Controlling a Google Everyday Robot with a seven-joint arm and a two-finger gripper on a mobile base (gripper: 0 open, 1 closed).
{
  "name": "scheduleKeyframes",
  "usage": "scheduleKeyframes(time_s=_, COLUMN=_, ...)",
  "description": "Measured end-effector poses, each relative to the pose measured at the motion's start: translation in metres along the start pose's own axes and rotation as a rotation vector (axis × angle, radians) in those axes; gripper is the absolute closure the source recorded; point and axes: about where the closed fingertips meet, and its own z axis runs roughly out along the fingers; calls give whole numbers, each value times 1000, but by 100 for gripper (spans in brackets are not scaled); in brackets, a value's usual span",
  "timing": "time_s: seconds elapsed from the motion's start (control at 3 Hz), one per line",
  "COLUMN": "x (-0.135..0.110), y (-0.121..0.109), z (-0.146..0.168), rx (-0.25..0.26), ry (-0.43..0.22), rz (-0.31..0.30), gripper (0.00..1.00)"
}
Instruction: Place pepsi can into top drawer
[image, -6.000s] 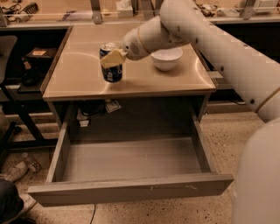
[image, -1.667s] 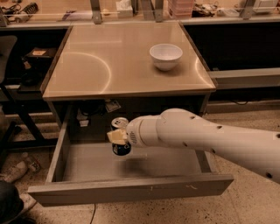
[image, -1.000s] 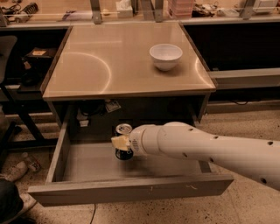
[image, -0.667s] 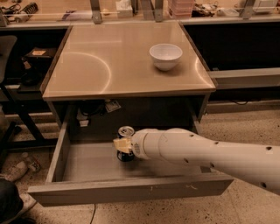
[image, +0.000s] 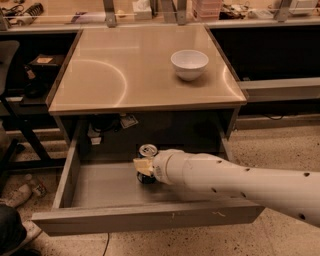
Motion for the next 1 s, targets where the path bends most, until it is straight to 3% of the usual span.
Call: scheduleKeyframes(time_s=1.0, x=1, y=-3, z=1, rx=44, ry=4, rz=0, gripper=100)
